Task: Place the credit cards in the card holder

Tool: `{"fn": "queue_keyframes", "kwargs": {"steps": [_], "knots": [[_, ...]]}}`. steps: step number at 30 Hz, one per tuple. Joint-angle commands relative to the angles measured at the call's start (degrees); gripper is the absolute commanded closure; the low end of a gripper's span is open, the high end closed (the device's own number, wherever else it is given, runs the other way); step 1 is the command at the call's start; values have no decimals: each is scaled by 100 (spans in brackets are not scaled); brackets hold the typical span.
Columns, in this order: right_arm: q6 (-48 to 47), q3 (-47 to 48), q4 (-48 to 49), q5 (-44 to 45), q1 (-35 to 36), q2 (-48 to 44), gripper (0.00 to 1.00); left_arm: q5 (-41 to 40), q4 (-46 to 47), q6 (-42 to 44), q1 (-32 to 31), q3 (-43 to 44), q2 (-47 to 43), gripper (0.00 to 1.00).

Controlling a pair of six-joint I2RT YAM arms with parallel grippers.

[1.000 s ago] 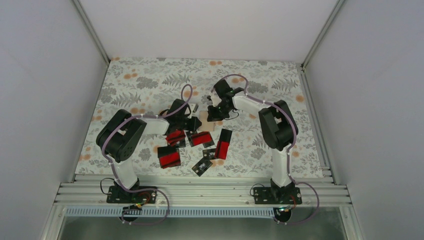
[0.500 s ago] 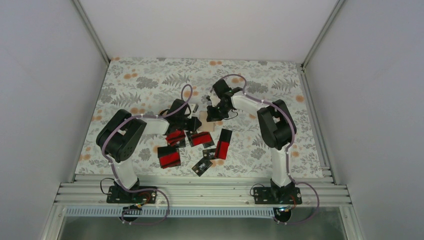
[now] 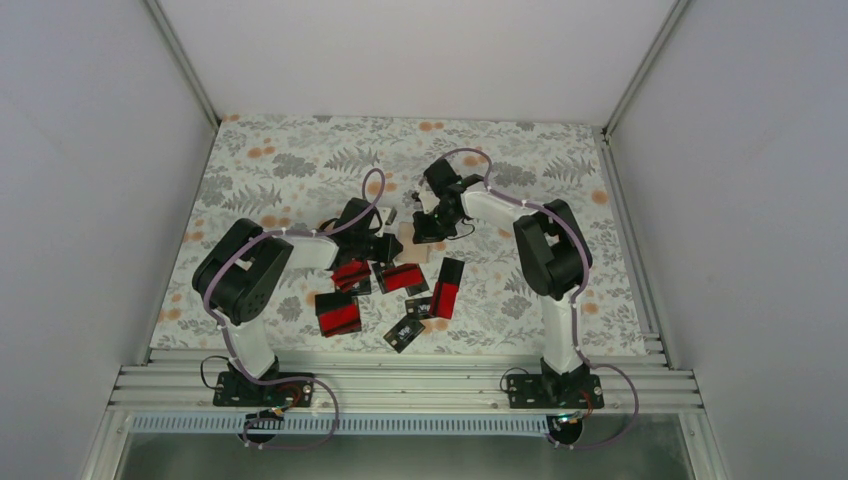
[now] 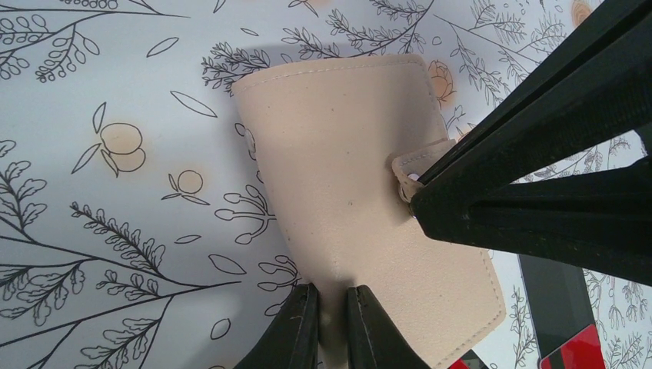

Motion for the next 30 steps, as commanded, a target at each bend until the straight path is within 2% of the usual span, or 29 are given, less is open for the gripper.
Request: {"fn": "queue_keyframes", "kwargs": {"steps": [1, 17, 30], "knots": [[3, -241, -493, 232, 165, 220, 96, 15, -220, 104, -77, 70, 54, 92], [197, -464, -664, 690, 221, 422, 96, -28, -258, 87, -76, 37, -20, 92], [521, -1111, -737, 973, 328, 777, 96, -89, -262, 93, -77, 20, -46, 93]]}}
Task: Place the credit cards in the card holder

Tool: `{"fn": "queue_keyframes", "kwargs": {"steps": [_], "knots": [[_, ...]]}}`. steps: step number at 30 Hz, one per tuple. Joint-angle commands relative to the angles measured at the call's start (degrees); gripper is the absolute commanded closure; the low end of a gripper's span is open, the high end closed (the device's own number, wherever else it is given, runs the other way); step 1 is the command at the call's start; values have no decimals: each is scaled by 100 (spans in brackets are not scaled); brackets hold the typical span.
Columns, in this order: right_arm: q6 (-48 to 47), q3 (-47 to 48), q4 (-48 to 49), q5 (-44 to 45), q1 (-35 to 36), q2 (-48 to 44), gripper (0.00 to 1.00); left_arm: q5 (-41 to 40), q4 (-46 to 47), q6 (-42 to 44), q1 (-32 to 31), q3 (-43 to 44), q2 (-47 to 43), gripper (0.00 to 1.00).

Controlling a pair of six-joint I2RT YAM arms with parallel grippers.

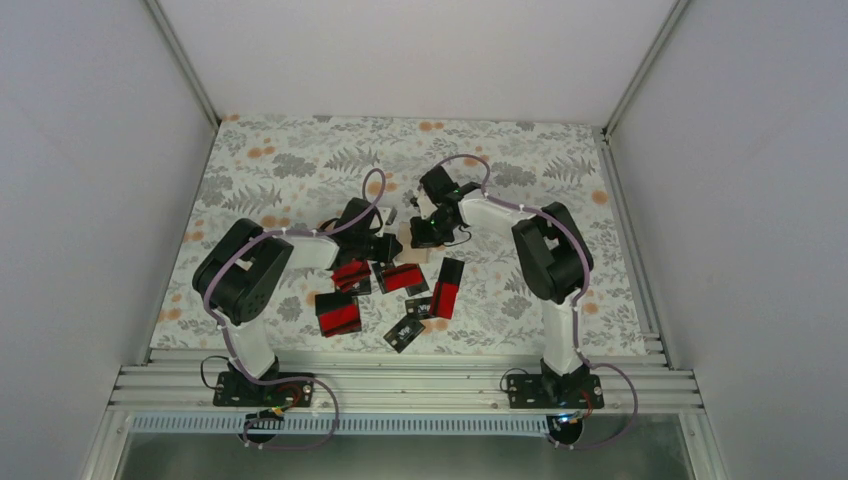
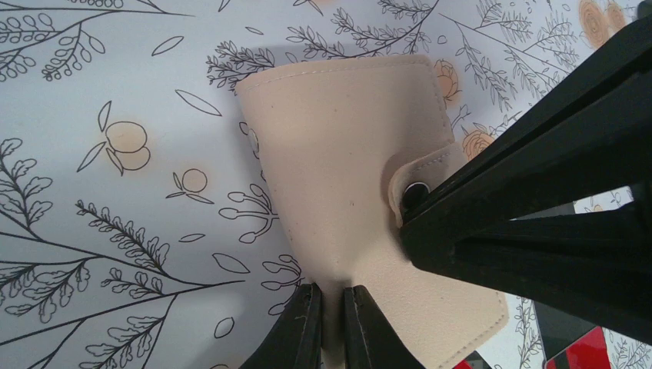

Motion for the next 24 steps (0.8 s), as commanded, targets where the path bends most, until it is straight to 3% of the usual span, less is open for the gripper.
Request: {"fn": "queue_keyframes", "kwargs": {"steps": [1, 12, 18, 24], "knots": [[165, -684, -1057, 719, 195, 945, 96, -37, -225, 99, -63, 2, -49, 93], [-1, -37, -1296, 334, 195, 1075, 95, -29, -217, 107, -71, -22, -78, 93], [-261, 836, -1425, -819, 195, 587, 65, -43, -281, 151, -64, -10, -92, 93], [-343, 1362, -1637, -1148, 181, 181, 59, -70, -322, 155, -68, 22, -98, 93]]}}
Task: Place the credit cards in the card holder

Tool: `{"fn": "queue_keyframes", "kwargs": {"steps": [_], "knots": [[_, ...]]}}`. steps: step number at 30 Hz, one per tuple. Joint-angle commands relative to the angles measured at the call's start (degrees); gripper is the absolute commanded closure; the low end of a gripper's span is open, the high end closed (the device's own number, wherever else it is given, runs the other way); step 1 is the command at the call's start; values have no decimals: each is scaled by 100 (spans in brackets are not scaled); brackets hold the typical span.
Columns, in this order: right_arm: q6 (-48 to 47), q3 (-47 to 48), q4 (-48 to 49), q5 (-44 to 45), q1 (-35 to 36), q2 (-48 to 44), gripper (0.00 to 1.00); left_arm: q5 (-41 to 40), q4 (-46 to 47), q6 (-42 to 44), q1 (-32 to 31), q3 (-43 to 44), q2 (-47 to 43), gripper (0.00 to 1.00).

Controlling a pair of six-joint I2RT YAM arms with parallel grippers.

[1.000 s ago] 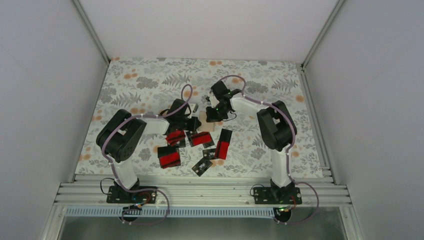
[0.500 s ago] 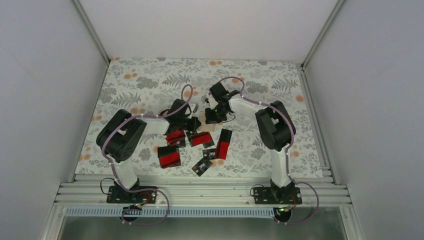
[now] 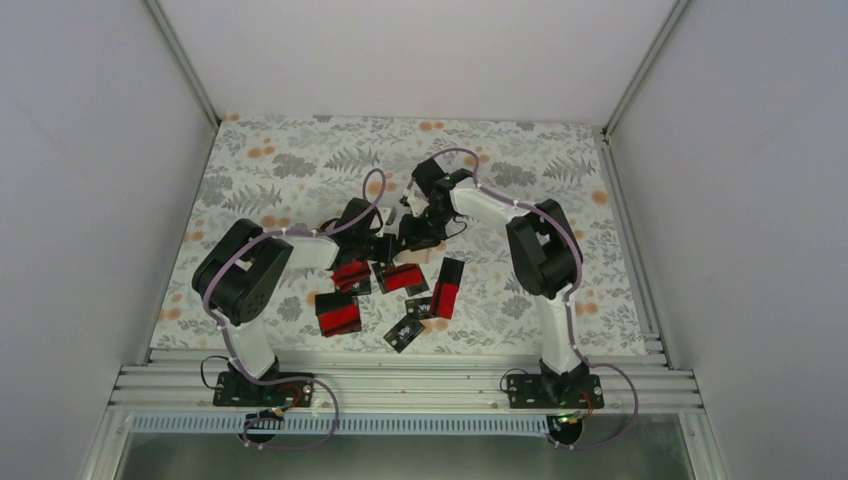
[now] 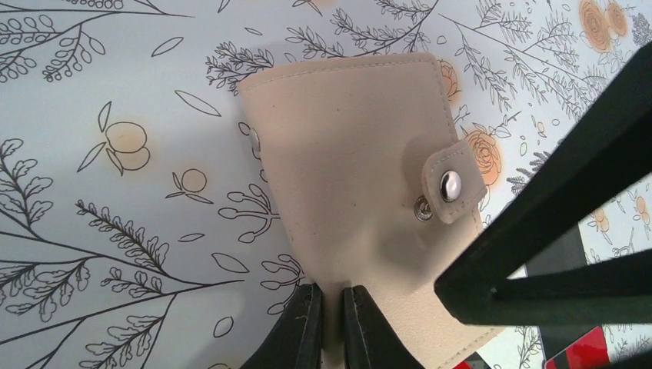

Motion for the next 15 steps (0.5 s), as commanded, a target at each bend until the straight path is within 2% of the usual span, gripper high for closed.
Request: {"fn": "queue_keyframes", "kwargs": {"steps": [1, 5, 15], "knots": [[-115, 335, -446, -299, 63, -211, 59, -22, -285, 135, -50, 15, -82, 93], [-123, 326, -497, -208, -1, -439, 60, -39, -324, 150, -49, 27, -87, 93], [95, -42, -352, 1440, -83, -787, 78, -107, -496, 163, -47, 146, -82, 93]]}}
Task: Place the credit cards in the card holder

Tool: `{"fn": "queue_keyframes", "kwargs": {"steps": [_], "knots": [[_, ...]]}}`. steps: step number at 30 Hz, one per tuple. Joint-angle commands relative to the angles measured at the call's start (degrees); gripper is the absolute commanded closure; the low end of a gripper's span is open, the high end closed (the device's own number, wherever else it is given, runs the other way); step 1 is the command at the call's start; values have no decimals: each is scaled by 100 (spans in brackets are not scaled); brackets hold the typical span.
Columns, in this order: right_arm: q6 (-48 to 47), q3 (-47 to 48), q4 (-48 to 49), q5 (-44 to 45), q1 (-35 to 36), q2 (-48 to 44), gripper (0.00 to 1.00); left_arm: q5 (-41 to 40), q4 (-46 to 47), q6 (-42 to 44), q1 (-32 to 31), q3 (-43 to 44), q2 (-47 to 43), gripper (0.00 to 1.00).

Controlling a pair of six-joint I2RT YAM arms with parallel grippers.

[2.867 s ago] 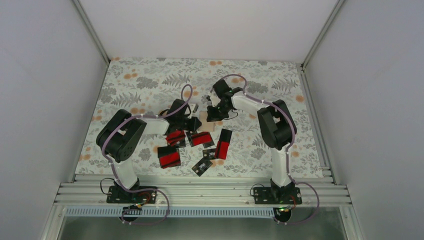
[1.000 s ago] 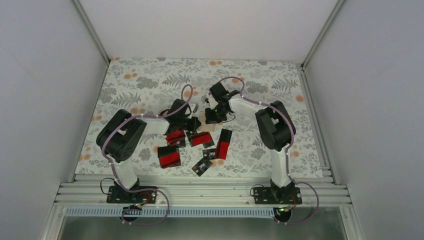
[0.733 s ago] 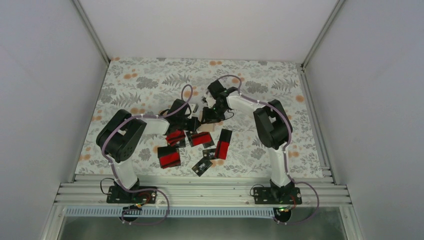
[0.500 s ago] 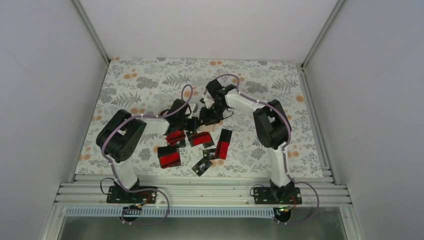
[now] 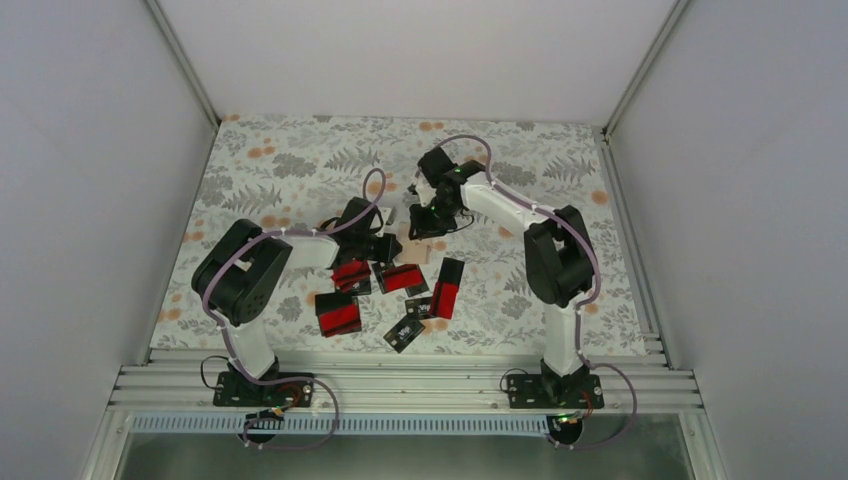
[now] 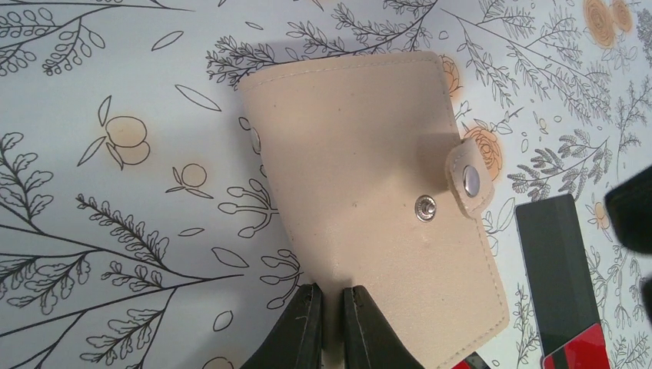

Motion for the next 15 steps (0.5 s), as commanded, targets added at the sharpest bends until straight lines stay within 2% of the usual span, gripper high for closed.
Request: {"fn": "queue_keyframes", "kwargs": {"steps": [1, 7, 15], "knots": [[98, -228, 24, 918, -36, -219, 79, -103, -372, 163, -50, 109, -65, 93], [68, -423, 211, 1159, -36, -16, 83, -90, -381, 156, -55, 124, -68, 93], [197, -530, 753, 968, -71, 153, 86, -96, -381, 158, -65, 115, -73, 93]]}}
